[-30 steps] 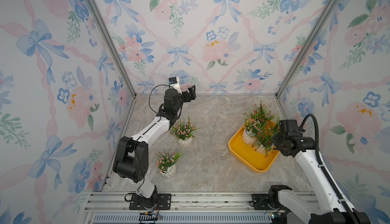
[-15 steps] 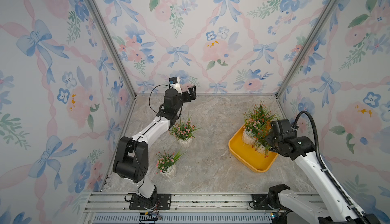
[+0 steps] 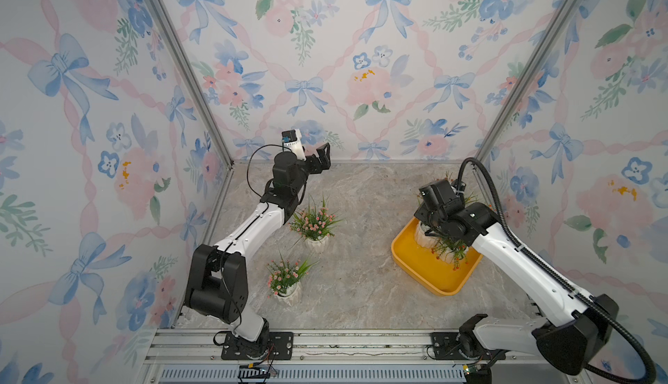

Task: Put the potted gypsophila into the storage box
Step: Pick up the baby's breath potted plant from the center of the board.

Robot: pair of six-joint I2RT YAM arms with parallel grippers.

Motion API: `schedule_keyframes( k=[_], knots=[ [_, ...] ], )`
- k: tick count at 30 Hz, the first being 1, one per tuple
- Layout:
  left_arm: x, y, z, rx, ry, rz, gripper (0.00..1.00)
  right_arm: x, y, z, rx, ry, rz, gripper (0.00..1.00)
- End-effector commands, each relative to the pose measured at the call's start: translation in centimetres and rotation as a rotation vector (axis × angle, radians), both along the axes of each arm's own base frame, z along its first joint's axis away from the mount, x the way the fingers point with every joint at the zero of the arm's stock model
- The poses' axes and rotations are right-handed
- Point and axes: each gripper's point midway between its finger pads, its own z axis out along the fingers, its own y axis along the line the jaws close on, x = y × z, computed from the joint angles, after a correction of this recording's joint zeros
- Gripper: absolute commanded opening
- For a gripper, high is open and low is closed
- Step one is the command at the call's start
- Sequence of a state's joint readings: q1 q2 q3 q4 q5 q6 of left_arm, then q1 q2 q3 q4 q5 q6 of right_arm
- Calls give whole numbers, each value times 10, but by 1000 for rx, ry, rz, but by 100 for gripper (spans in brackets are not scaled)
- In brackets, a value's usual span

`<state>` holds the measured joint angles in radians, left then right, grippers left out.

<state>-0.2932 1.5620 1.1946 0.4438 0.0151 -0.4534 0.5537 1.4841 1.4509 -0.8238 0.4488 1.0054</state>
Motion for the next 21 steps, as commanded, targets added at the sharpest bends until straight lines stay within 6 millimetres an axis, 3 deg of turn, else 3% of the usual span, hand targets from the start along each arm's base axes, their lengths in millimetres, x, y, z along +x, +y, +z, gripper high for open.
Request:
schedule_keyframes(
  k=[1,6,13,17,21],
  knots=[
    [-7,15,6,15,-17,35,98,18,24,3,7,-21,58,57],
    [-14,30,10,17,-26,73,98,30,53,6,28,-65,116,56],
    [-26,45,12,4,-39,138,98,30,78,-11,60,-32,149,56],
    [-32,60,-2,-70,-8,204,98,30,95,-38,54,2,151,56],
    [-40,50,-19,-88,7,169,98,34,113,-50,52,-16,188,55]
  ],
)
